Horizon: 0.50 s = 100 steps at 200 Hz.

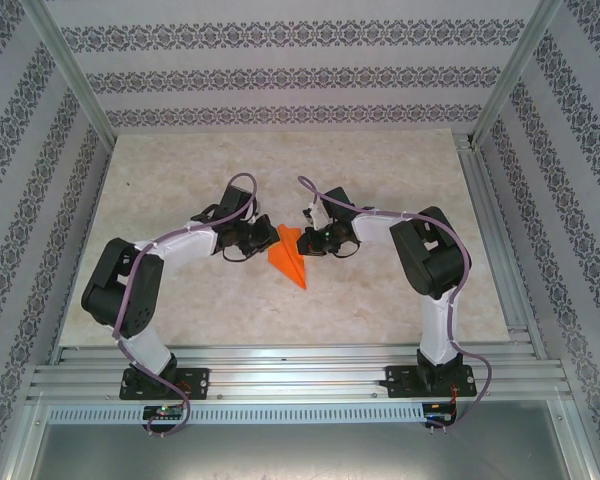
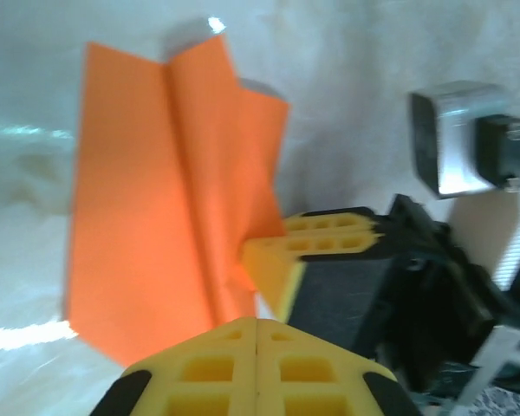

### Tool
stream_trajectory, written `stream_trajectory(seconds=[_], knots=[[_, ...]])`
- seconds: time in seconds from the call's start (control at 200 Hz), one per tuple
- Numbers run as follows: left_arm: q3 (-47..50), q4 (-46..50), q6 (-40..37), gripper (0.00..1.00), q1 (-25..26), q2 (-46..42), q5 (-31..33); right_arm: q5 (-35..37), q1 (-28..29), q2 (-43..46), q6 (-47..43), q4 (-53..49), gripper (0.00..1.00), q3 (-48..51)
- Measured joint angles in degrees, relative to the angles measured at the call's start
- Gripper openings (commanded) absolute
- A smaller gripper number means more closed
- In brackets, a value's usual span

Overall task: Fold a paper plane with a square sheet of paper (fold left side to right side)
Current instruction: Fourth fold the wing at the center of the table.

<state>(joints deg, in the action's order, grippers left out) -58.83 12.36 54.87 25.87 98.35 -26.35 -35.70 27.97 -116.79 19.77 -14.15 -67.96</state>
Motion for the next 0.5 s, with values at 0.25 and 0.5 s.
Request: stream_trajectory(seconds=[0.25,0.5], knots=[[-4.83,-3.15,1.77,0.0,0.17,9.11,-3.43,0.02,0.02,0.0,0.0,-0.02,0.05,0.0],[-8.2,-3.78,2.67,0.0,0.57,13.51,-3.69,0.02,0.04,0.0,-0.02,-0.07,0.05,-0.02]])
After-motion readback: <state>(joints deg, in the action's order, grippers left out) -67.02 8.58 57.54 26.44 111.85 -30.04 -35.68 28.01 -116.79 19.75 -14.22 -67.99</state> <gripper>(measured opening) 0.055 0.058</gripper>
